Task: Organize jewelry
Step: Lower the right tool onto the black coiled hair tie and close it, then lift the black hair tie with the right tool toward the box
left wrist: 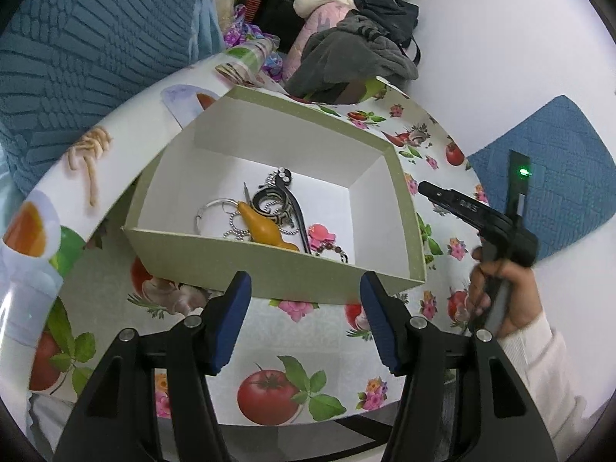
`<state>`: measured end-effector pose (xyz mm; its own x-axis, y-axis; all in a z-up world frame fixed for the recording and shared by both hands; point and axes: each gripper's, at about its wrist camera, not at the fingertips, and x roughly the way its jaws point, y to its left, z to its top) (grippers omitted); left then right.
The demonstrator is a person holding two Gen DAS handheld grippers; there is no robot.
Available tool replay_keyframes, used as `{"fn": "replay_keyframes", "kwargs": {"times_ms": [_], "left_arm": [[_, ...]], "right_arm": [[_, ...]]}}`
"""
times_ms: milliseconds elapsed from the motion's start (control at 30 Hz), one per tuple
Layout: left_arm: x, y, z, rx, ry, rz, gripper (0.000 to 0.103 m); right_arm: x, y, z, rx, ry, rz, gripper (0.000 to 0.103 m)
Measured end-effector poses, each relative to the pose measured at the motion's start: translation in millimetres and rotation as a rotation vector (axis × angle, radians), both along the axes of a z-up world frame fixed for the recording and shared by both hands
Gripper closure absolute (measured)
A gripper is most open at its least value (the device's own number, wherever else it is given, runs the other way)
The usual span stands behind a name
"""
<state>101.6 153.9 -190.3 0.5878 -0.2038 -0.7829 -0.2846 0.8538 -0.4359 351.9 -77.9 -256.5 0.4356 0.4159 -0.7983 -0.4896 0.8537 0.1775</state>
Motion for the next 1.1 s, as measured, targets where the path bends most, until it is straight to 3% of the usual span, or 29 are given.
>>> {"fn": "replay_keyframes", "kwargs": {"times_ms": [133,167,200,367,500,633,700,800,1100], "left_arm": [[3.8,4.9,0.5,0.005,0.007,0.018,0.043],[4.9,5.8,0.7,0.007,0.009,0.022,0.043],[6.5,6.3,0.8,0.011,0.011,0.024,0.043],[12.3,7.1,-1.3,0.018,0.023,0.034,0.043],[13.2,7.9,-1.5,0.020,0.033,0.038,0.043],[12.9,6.2,0.7,0.030,0.036,0.031,0.043],[12.2,4.2,1.6,0.053,0.043,0.032,0.043],[9.4,2.6,3.9,0.066,0.044,0.031,0.043],[9.0,-7.7,24.9,0.086,0.019,0.001,0.043]], "right_arm": [[36.6,1.5,-18.9,-0.036,-0.010,0.000,0.061],[45.4,3.8,-24.1,-0.053,-0.016,-0.001,0.049],[51.5,6.1,-29.0,-0.066,-0.023,0.003,0.044],[76.5,21.4,-54.2,-0.134,-0.051,0.029,0.044],[84.3,27.5,-63.2,-0.135,-0.041,0.039,0.054],[83.9,36.0,-73.1,-0.206,-0.056,0.062,0.063],[84.4,34.0,-73.3,-0.199,-0.062,0.056,0.075],[82.4,31.2,-71.7,-0.206,-0.050,0.052,0.085],[43.8,7.1,-35.3,-0.169,-0.037,0.007,0.088]]}}
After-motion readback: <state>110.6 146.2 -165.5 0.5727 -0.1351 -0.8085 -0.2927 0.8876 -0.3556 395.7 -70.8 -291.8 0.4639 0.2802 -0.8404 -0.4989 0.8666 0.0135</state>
